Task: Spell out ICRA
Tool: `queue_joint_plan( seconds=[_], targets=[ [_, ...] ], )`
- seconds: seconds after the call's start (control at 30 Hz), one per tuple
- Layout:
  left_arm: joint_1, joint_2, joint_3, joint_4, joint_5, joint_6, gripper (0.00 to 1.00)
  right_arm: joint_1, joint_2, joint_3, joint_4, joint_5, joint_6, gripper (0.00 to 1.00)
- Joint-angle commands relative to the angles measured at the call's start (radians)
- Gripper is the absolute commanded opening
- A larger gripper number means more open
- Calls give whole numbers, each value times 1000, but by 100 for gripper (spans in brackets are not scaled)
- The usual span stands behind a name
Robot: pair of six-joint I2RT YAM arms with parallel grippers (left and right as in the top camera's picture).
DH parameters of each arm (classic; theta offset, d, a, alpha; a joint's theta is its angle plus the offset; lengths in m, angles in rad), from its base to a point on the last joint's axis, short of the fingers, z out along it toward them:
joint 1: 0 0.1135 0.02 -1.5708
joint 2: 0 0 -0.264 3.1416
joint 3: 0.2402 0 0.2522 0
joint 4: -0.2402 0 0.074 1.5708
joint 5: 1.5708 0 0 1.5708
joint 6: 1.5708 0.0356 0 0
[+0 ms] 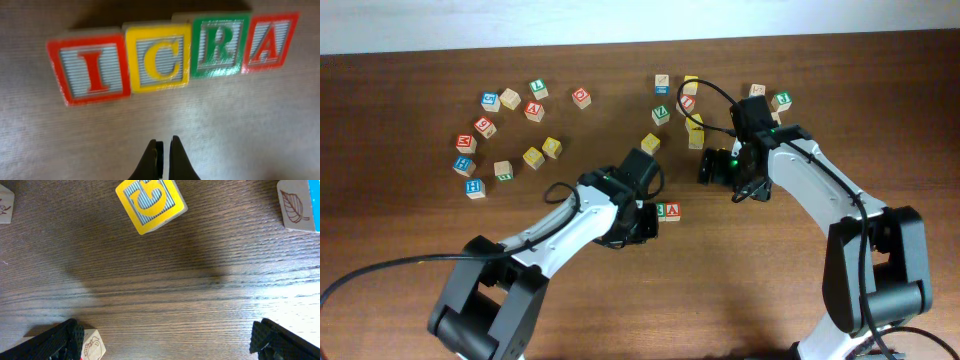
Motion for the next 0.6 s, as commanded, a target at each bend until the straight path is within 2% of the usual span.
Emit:
queue_joint_plan(
  seconds=[0.0, 0.33, 0.43, 0.57],
  targets=[
    [-5, 14, 6, 18, -96, -99, 0, -2, -4, 14, 0, 13, -3, 98],
    [-42, 17, -14, 76, -125, -111, 0, -2, -4, 14, 0, 13, -3, 98],
    [-75, 17, -16, 95, -202, -110, 0, -2, -4, 14, 0, 13, -3, 98],
    [-89, 19, -36, 96, -222, -111, 0, -2, -4, 14, 0, 13, -3, 98]
  ],
)
